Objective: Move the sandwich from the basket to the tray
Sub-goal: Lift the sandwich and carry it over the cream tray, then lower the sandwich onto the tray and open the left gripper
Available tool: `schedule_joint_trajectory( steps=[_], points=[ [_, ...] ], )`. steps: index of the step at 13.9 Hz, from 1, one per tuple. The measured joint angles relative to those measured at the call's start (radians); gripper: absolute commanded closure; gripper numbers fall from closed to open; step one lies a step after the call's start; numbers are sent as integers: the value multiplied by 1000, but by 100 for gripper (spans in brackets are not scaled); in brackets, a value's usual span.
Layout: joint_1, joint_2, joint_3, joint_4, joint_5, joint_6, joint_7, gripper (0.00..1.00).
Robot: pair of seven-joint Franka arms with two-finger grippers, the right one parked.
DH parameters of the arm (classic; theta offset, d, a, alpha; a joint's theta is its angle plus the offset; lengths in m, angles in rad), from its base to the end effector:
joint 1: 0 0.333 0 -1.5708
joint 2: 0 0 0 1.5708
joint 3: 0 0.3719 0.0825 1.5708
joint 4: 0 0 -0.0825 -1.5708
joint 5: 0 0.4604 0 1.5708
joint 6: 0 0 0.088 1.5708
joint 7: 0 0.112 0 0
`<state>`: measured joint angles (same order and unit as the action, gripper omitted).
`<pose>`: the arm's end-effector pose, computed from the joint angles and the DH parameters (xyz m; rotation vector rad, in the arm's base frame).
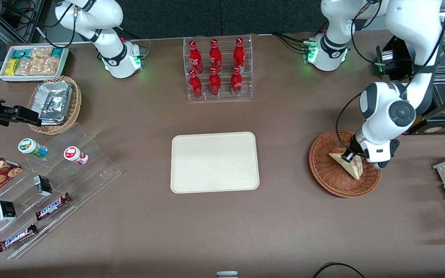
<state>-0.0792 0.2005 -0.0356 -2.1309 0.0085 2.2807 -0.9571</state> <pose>0.6235 -0.0714 0.3072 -2.8467 -1.2664 0.0684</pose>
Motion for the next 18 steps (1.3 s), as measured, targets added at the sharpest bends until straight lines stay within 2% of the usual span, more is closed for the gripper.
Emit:
schedule_joint_trajectory(
  steps=[3, 5, 8, 14, 18],
  points=[
    [-106, -24, -7, 187, 0, -256, -29, 100],
    [-188, -23, -10, 275, 0, -319, -63, 100],
    [-322, 24, -12, 376, 0, -330, -112, 100],
    [-563, 324, -13, 634, 8, -315, -125, 100],
    [-669, 442, -12, 694, 82, -230, -124, 100]
  ],
)
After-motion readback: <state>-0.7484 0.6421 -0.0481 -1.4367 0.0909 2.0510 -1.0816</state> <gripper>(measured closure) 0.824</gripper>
